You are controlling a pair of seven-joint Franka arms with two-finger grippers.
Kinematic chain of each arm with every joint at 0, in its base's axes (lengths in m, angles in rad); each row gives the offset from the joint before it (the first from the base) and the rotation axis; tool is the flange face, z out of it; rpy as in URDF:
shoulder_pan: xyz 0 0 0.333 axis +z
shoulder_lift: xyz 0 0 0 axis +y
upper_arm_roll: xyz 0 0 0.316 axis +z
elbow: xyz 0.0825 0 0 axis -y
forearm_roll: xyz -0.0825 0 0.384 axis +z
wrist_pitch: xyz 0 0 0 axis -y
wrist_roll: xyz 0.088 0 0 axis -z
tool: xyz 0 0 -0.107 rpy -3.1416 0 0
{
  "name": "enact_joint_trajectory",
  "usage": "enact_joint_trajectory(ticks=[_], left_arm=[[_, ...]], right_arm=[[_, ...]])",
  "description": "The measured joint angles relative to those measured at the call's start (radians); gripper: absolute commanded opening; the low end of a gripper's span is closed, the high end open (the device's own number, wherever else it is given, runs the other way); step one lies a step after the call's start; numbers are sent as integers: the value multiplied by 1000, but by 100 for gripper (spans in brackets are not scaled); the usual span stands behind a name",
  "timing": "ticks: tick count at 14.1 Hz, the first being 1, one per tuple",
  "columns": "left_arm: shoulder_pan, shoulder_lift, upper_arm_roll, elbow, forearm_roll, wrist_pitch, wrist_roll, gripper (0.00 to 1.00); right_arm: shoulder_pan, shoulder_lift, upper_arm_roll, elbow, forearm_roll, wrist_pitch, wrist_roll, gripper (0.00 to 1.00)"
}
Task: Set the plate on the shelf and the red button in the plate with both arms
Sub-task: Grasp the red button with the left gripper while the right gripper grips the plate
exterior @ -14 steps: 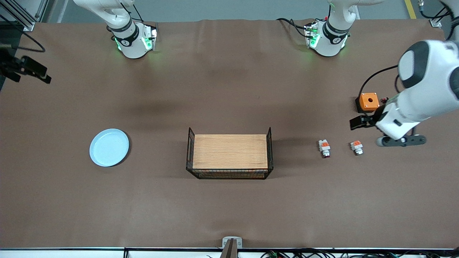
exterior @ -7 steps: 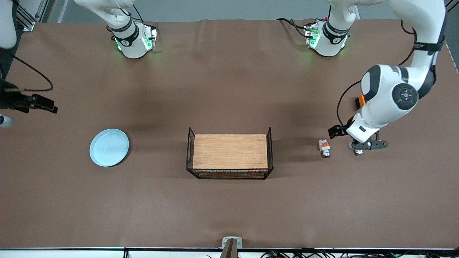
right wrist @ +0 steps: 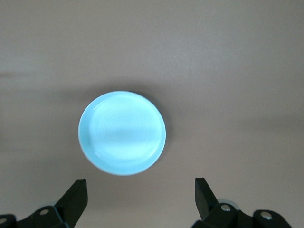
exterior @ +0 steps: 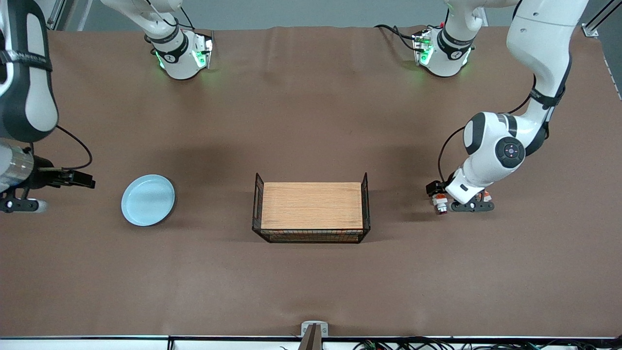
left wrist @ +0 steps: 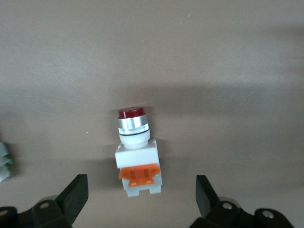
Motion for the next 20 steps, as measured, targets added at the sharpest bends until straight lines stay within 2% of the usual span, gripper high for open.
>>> enact_joint_trajectory(ticks=[2,6,8,14,18,20], left_arm=[[0,34,0,0,0,44,0,99],[-7,84,0,6,0,114,-44,62],[-12,84,0,17,0,115,-58,52],[-15,84,0,30,0,115,-60,48],[-16,85,0,37,0,115,-61,31],[-16,86,-1,48,0,115,-68,30]], right_arm=[[-8,7,0,-66,0,105,0,100],[-28,13,0,-217,31,326,-12,100],[-31,32,0,-282,35,436,-42,100],[-56,146,0,-327,48,611,-127,100],[-61,212,2,-337,51,663,-133,100],[-61,227,4,-338,60,667,-133,100]])
